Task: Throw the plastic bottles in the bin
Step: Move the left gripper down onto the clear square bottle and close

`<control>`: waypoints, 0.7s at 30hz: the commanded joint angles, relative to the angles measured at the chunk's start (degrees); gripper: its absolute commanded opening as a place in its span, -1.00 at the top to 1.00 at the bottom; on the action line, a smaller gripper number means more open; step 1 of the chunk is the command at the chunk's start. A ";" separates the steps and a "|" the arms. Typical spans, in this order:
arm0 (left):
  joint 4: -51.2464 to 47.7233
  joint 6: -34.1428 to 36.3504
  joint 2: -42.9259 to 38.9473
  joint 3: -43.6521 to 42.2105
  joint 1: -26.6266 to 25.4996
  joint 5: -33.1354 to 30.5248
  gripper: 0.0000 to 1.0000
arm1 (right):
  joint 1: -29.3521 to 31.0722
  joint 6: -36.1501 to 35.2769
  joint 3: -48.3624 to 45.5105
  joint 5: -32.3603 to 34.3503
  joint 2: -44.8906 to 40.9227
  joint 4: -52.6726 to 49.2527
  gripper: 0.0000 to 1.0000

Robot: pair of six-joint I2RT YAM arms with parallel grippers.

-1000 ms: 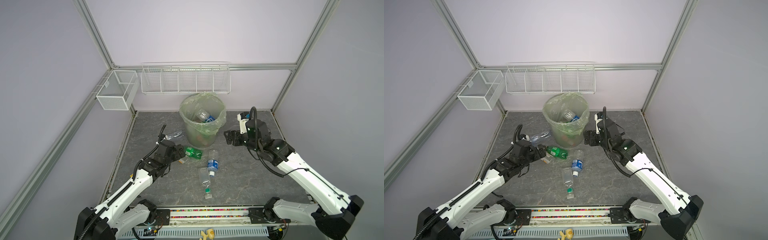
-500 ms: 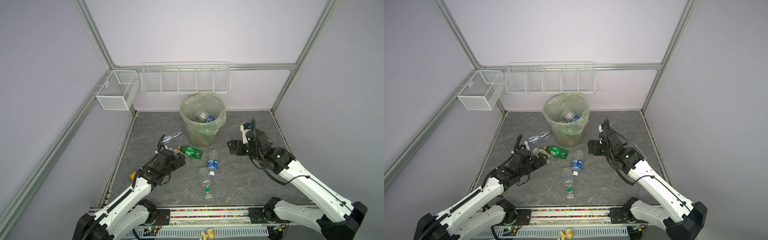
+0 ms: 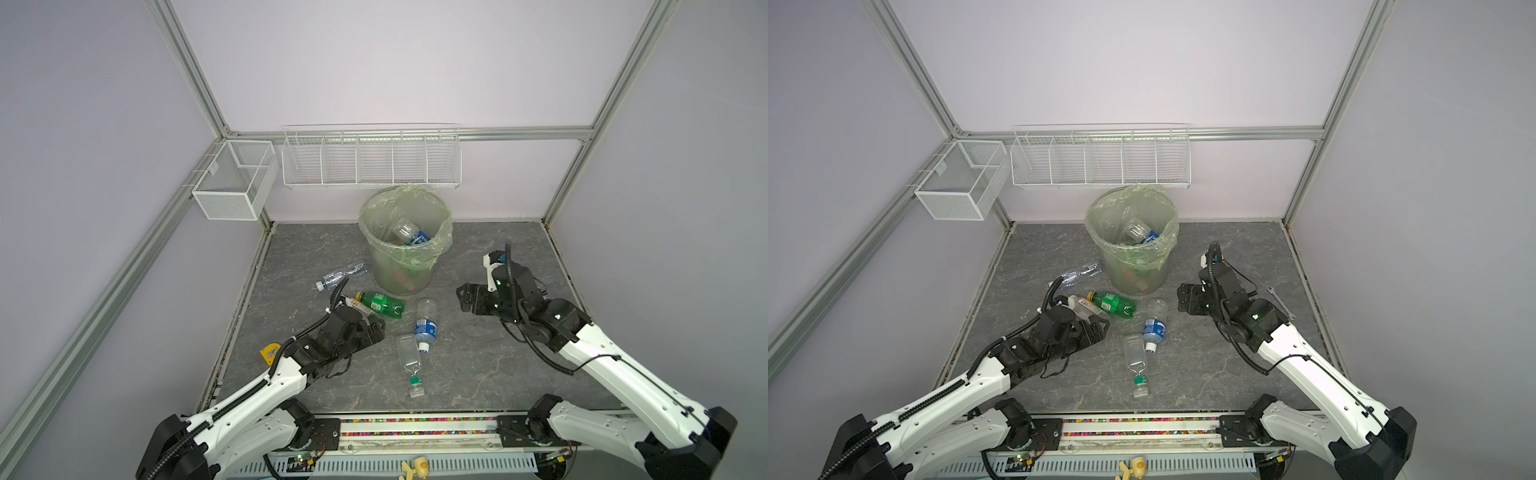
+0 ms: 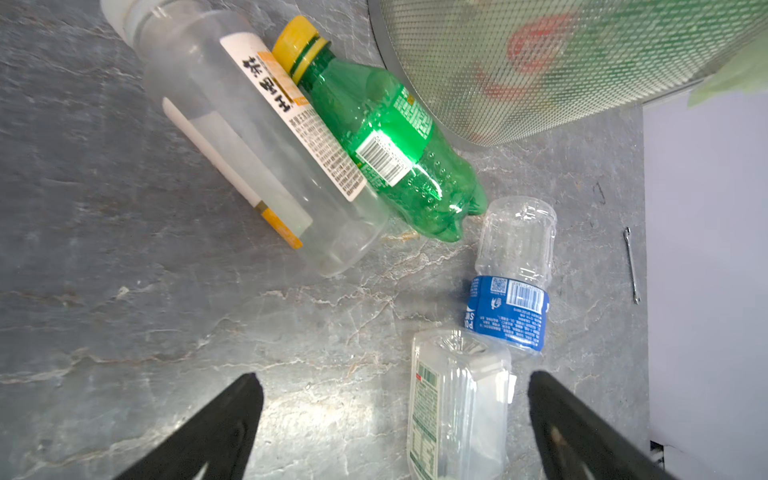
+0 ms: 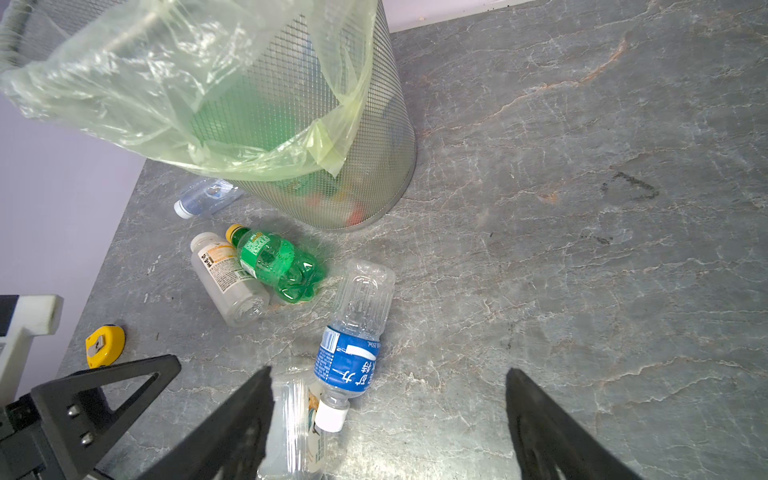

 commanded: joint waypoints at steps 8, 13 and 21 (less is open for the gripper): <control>-1.98 -0.62 3.04 3.32 -3.57 -2.46 -0.99 | 0.10 1.65 -2.26 -0.23 -1.72 -0.44 -0.77; -1.63 -0.95 3.73 4.30 -6.14 -3.33 -0.99 | 0.09 1.85 -2.67 0.31 -2.67 -0.92 -0.76; -0.25 -1.85 11.12 6.85 -11.02 -2.40 -0.99 | 0.05 1.41 -2.63 1.92 -3.28 -1.35 -0.76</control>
